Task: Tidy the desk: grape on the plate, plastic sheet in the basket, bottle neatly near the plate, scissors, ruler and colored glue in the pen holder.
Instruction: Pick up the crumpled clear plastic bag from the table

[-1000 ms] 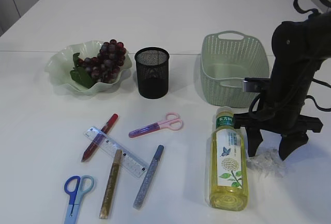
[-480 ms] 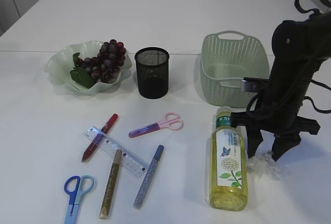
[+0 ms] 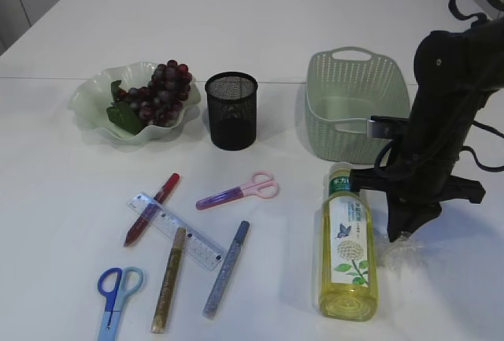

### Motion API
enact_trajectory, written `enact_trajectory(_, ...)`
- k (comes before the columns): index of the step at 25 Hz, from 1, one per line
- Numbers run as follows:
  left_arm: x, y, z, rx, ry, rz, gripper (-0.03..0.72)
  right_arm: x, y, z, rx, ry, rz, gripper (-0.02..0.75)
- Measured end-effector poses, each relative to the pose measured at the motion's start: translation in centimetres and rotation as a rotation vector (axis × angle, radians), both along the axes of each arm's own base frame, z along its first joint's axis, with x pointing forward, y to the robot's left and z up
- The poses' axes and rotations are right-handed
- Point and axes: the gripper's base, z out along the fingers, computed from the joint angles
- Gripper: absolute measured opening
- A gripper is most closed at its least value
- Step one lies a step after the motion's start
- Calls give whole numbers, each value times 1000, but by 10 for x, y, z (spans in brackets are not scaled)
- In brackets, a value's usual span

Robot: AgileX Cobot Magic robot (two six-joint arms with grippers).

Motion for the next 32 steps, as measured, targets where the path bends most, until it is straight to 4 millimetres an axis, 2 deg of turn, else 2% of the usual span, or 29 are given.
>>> enact_trajectory(6,0,1,0,8,-1,5,469,3,1,3,2,-14,1,48)
enact_trajectory(12,0,2,0,17,-2,11,469,13,0,23,-26,-14,33,47)
enact_trajectory(17,0,2,0,17,-2,11,469,8,-3,44,-36,-33,45,46)
enact_trajectory(23,0,2,0,17,-2,11,469,4,-4,90,-19,-152,47,45)
enact_trajectory(32,0,2,0,18,-3,11,469,39,-1,183,-9,-485,52,44)
